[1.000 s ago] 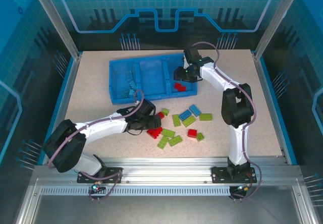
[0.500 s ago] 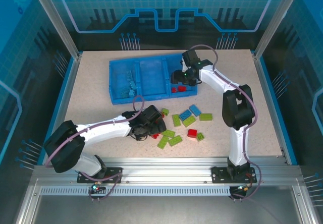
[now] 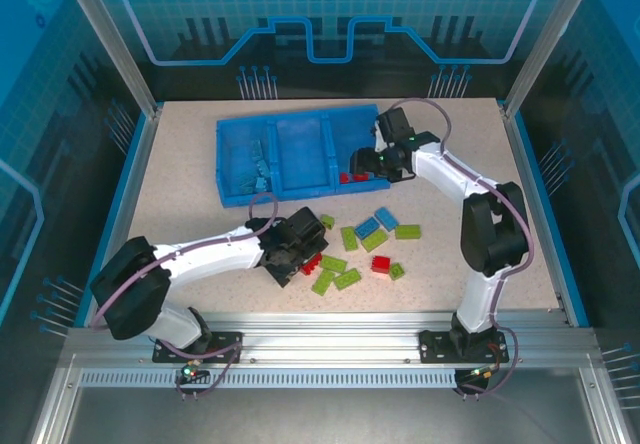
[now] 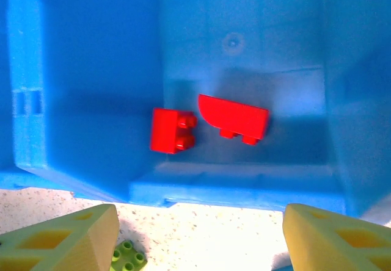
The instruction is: Sort the legos into containers by color
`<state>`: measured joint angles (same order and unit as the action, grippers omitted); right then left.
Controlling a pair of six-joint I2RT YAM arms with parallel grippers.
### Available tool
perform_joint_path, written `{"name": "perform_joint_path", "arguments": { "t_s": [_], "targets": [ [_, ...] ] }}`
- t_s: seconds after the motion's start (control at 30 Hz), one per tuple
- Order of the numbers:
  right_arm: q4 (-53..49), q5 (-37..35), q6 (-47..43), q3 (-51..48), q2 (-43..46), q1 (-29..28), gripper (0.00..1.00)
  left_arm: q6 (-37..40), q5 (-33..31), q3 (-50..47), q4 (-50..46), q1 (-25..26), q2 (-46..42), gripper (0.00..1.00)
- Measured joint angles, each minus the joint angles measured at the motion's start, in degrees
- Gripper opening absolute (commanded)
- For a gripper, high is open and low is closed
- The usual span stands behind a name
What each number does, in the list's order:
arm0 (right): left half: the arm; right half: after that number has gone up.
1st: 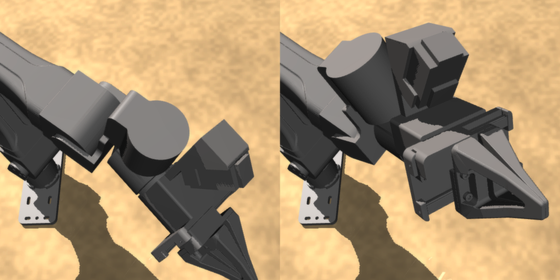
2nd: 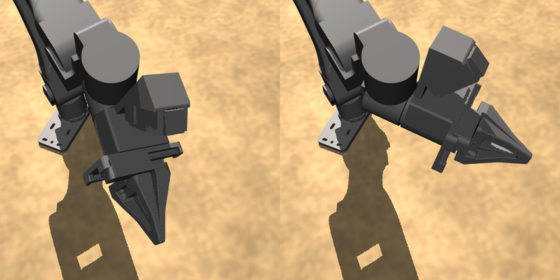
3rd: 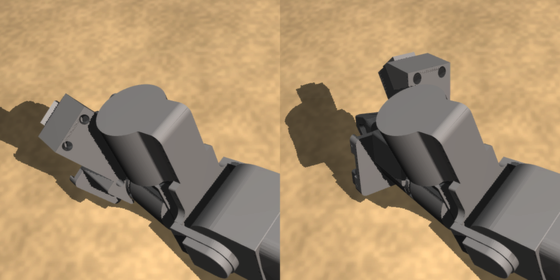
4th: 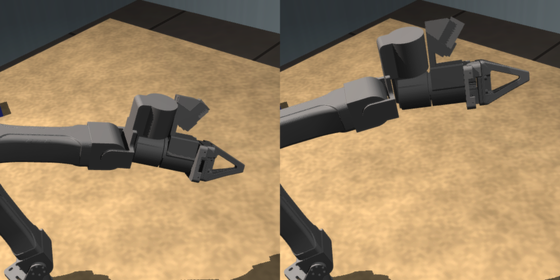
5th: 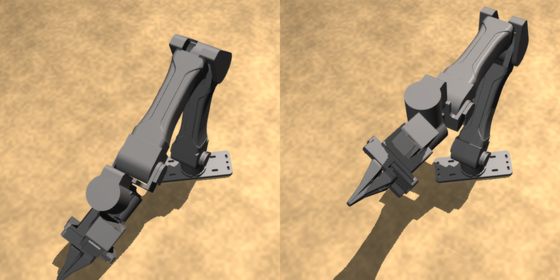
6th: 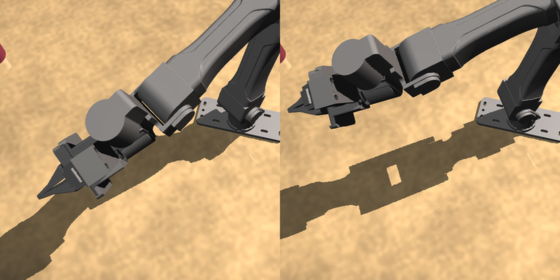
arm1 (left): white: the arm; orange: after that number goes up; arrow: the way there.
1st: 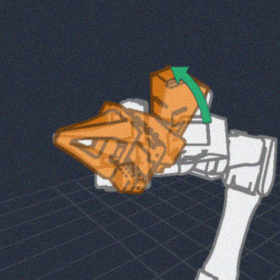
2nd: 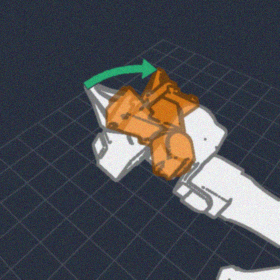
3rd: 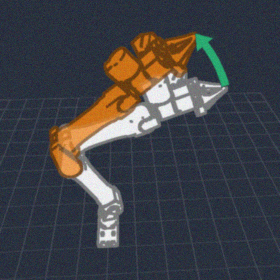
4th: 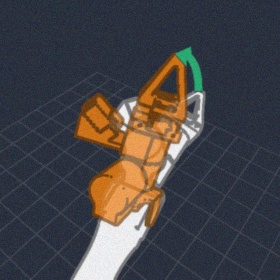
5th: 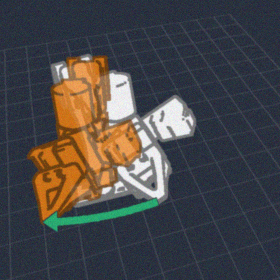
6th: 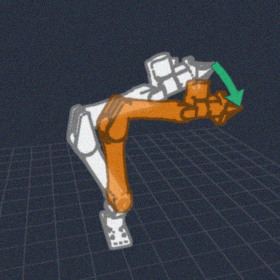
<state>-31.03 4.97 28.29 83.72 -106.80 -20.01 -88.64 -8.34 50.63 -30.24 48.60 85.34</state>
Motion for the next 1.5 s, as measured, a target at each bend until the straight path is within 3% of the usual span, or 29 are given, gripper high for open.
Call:
{"name": "perform_joint_path", "arguments": {
  "t_s": [0.4,1.07,1.5],
  "targets": [
    [2.67,1.29,0.00,-7.08,3.82,4.09,0.73,-3.45,0.66,2.45,0.81,0.66,6.71,0.97],
    [4.11,1.55,-0.04,-13.00,9.66,7.41,0.74,-4.42,1.97,4.57,1.57,0.66,11.17,0.68],
    [4.09,1.46,-0.50,-13.51,10.01,7.91,0.73,0.04,-0.72,8.52,-1.75,0.70,8.22,0.72]
  ]
}}
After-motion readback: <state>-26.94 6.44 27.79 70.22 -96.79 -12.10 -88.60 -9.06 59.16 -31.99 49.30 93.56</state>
